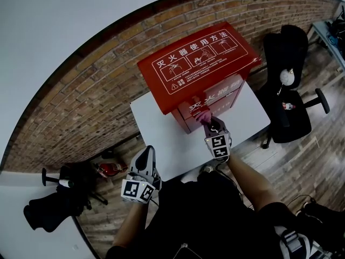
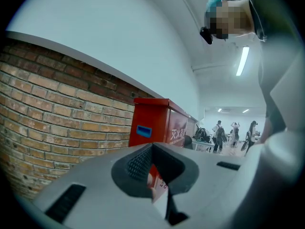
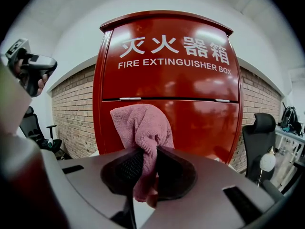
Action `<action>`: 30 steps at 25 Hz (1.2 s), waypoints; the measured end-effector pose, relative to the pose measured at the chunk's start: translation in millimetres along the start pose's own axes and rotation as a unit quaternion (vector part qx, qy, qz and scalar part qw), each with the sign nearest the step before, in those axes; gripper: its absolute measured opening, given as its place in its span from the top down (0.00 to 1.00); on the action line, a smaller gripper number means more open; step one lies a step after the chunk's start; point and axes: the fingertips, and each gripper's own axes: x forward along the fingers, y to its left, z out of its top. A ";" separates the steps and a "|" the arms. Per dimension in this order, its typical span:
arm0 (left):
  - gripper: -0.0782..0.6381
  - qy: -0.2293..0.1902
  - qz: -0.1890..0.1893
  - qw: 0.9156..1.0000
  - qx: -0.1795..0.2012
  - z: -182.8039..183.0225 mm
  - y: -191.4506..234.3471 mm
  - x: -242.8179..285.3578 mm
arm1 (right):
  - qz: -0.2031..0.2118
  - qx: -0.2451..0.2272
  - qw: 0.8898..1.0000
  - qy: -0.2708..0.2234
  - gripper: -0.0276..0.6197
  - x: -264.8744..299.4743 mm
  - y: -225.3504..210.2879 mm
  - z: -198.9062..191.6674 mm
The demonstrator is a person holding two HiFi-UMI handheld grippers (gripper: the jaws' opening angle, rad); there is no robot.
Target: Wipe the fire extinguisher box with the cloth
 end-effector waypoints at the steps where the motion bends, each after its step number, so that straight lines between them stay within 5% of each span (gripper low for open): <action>1: 0.82 0.000 0.000 1.000 0.000 0.2 -0.3 0.3 | -0.002 0.002 1.000 0.001 0.85 0.0 -2.8 -0.6; 30: 0.82 0.007 -0.009 1.000 -0.002 -4.0 -6.9 9.2 | -0.056 0.019 0.998 0.006 0.85 -3.6 -65.7 -3.9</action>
